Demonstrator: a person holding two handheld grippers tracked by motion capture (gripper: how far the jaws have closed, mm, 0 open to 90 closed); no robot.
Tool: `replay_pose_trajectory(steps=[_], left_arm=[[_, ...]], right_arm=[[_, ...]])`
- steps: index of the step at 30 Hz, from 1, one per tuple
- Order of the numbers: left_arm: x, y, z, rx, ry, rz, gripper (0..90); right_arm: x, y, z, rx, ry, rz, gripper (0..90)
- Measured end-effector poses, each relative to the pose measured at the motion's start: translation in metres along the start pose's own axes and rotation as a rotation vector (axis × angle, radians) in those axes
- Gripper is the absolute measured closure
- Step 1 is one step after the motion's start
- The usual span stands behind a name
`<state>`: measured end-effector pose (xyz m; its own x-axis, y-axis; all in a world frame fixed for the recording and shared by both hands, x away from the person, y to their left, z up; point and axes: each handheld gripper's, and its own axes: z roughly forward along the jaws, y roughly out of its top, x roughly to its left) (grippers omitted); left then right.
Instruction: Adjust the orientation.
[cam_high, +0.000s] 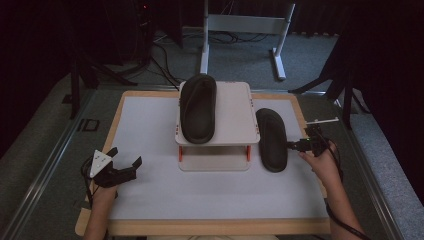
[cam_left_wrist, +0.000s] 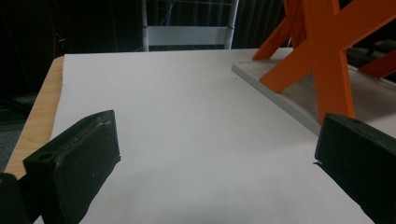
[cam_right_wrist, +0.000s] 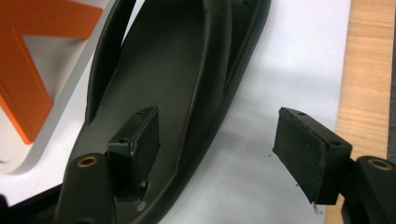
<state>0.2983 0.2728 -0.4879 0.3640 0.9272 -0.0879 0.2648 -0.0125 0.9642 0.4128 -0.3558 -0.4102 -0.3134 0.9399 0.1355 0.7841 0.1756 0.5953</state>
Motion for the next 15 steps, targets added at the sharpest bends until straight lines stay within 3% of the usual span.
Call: replay_pose_trajectory(steps=[7,15], left_arm=[[0.0,0.0,0.0,0.0,-0.003,-0.002,0.0],[-0.001,0.0,0.0,0.002,0.0,0.007,0.0]], right_arm=[[0.0,0.027,0.004,0.068,0.003,-0.015,36.4],[0.002,0.055,0.018,0.182,0.016,-0.041,43.4]])
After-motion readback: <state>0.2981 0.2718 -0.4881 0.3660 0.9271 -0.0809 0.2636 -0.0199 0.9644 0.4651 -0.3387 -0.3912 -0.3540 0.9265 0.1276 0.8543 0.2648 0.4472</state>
